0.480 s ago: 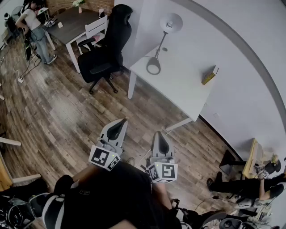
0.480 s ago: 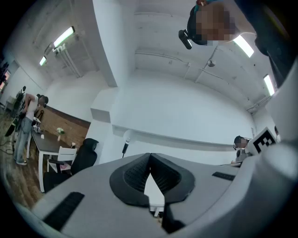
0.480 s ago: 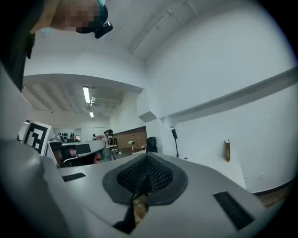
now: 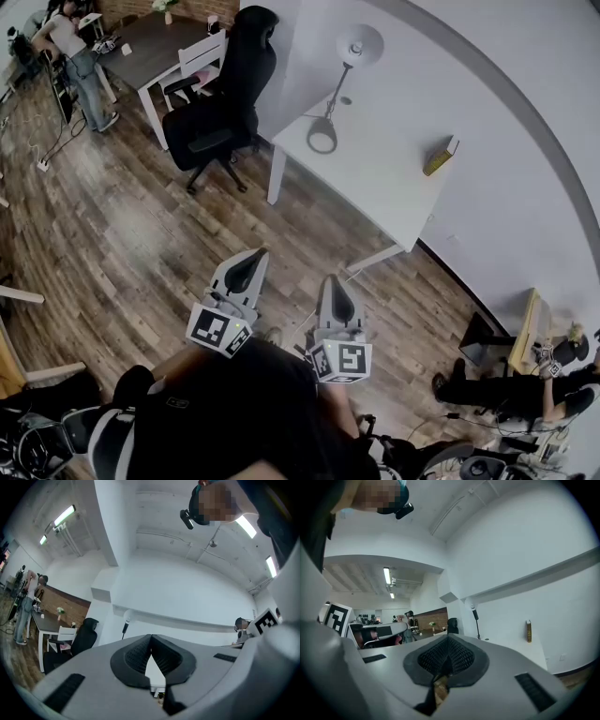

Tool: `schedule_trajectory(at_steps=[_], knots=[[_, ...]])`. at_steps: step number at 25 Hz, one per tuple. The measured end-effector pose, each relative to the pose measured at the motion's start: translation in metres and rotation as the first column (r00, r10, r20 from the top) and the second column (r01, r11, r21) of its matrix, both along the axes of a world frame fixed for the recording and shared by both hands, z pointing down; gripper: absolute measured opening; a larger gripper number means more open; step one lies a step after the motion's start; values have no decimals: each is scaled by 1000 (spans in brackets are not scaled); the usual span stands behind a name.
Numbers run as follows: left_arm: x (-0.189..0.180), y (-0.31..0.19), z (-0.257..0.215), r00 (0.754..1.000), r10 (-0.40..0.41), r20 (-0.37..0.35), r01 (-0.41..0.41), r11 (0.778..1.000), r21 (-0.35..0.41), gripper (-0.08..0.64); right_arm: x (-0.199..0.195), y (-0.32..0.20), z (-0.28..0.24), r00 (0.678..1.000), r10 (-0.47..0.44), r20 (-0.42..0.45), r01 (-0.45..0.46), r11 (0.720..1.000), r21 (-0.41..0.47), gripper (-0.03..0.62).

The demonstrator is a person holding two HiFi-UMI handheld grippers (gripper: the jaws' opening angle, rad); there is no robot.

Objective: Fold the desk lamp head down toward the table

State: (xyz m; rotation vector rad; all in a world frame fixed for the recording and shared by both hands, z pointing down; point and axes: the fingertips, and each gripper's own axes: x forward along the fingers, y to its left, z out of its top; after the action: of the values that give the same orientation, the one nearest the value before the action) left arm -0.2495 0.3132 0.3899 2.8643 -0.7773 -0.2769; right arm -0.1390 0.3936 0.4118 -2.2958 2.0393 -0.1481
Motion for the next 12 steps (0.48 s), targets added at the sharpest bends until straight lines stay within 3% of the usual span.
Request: schedule_trajectory(at_steps=[12], knots=[[8,8,1,1000,5,5,-5,1000,-11,26,6,6,-7,1000,-9,5,9,1000,23,12]])
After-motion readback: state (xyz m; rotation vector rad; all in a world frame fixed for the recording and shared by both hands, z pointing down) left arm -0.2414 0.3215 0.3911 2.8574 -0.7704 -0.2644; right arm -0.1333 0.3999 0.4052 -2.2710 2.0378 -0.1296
